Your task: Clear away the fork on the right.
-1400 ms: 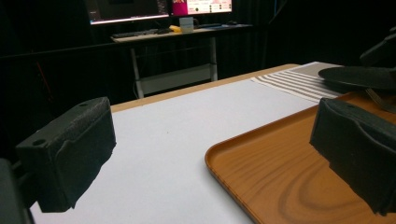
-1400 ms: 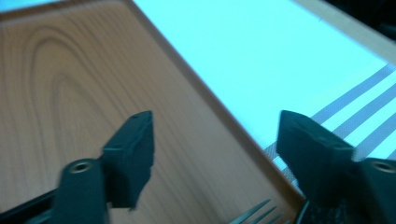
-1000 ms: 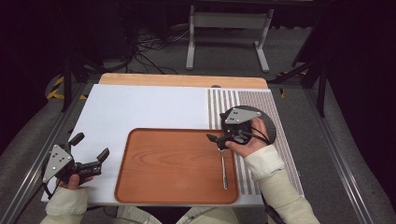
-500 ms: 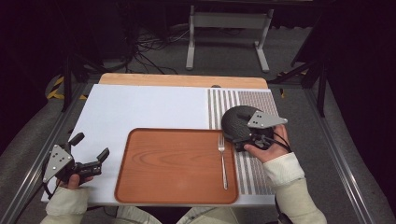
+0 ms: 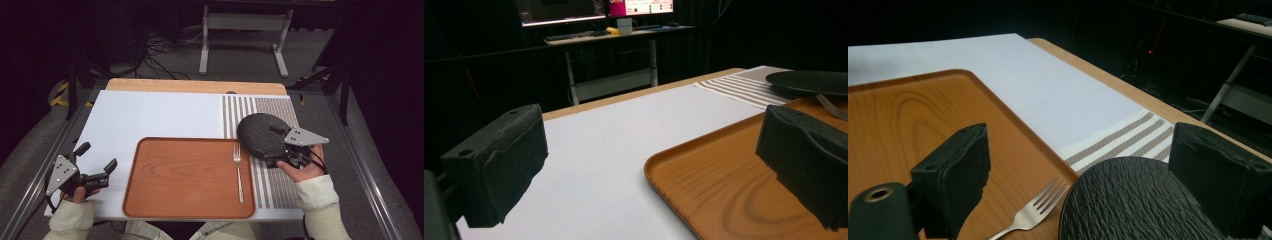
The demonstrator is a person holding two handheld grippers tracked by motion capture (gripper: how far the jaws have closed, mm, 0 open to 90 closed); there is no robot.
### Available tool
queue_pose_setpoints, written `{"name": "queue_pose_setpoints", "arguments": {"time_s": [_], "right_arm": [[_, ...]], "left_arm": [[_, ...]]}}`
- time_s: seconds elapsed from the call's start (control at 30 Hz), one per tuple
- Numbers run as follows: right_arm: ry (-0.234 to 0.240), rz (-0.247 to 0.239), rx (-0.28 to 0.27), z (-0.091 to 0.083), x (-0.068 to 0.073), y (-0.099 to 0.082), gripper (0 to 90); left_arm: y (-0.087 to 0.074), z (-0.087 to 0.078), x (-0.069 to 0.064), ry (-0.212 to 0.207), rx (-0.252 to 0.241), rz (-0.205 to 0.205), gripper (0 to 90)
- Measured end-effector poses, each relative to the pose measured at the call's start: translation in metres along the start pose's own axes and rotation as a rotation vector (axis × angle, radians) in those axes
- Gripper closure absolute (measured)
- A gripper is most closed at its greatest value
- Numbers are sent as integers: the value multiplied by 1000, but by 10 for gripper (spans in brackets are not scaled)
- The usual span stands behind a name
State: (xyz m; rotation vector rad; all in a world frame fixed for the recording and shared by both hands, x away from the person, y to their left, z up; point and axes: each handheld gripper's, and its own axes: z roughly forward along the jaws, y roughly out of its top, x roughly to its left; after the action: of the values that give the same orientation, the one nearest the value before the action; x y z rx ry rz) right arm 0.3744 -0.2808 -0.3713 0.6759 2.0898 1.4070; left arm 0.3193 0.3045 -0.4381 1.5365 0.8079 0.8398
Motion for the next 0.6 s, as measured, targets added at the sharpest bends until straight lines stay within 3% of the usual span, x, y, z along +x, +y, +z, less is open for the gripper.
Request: {"name": "queue_pose_setpoints", "arguments": {"time_s": [0.6], "right_arm": [[-48,79,-74,-30,-6,-46,73]], "left_arm": [[0,0,0,0,3,0,6]]}}
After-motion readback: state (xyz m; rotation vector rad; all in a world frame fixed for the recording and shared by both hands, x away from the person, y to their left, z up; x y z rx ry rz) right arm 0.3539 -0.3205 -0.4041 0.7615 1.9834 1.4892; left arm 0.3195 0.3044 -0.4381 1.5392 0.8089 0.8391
